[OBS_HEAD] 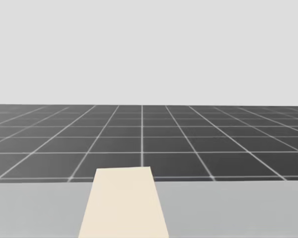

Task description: Retrieve the object from inside the box.

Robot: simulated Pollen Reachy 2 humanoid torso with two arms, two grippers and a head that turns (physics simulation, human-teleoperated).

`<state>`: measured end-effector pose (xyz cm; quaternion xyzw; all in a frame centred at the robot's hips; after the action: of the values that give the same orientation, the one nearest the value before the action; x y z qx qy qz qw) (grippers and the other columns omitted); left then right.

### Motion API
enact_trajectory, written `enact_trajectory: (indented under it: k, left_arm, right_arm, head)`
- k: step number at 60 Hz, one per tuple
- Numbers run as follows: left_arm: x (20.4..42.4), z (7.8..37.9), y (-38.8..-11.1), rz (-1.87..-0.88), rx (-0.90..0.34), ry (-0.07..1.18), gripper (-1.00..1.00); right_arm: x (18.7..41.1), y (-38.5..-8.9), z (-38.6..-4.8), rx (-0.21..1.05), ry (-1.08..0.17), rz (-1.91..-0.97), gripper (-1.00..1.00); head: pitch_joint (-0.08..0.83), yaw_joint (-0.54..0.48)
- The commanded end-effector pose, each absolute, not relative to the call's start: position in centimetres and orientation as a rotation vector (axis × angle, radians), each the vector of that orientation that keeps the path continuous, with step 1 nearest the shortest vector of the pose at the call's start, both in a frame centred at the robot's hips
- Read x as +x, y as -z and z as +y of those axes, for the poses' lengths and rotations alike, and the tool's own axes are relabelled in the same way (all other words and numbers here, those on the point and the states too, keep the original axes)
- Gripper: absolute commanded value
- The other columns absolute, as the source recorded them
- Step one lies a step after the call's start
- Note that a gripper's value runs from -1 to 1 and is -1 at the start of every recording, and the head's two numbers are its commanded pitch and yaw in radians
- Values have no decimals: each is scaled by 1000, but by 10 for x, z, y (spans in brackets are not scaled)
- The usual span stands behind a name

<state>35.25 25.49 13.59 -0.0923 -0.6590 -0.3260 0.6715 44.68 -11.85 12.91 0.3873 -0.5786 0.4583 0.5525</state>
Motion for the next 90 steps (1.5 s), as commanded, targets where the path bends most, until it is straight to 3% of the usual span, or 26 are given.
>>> enact_trajectory:
  k: [1, 9, 11, 12, 13, 15, 36, 53, 71, 90]
  left_arm:
    - [351, 253, -135, -1483, -219, 742, -1000]
    - [350, 254, -135, -1486, -218, 742, -1000]
    - [350, 254, -135, -1486, -218, 742, -1000]
    - [350, 254, -135, -1486, -218, 741, -1000]
    - [350, 254, -135, -1486, -218, 741, -1000]
    - [350, 254, -135, -1486, -218, 741, -1000]
    - [351, 255, -137, -1488, -217, 735, -1000]
    - [351, 258, -139, -1493, -213, 721, -1000]
    - [352, 262, -141, -1501, -208, 701, -1000]
    - [356, 269, -143, -1511, -190, 660, -1000]
  right_arm:
    - [438, -117, -72, 1102, -1148, -1253, -1000]
    - [436, -114, -67, 1118, -1165, -1238, -1000]
    - [435, -114, -66, 1113, -1166, -1245, -854]
    - [435, -112, -64, 1104, -1150, -1270, 122]
    - [436, -112, -63, 1113, -1154, -1259, 570]
    - [436, -112, -62, 1105, -1152, -1266, 993]
    - [445, -117, -76, 1042, -1149, -1296, 1000]
    - [441, -143, -163, 867, -1080, -1401, 1000]
    - [403, -151, -246, 759, -996, -1483, 1000]
    - [389, -157, -297, 675, -914, -1538, 1000]
  head:
    - [42, -28]
    - [40, -26]
    - [38, -26]
    - [37, -27]
    - [37, -27]
    - [36, -27]
    - [38, -27]
    - [29, -28]
    - [20, -26]
    - [11, -26]
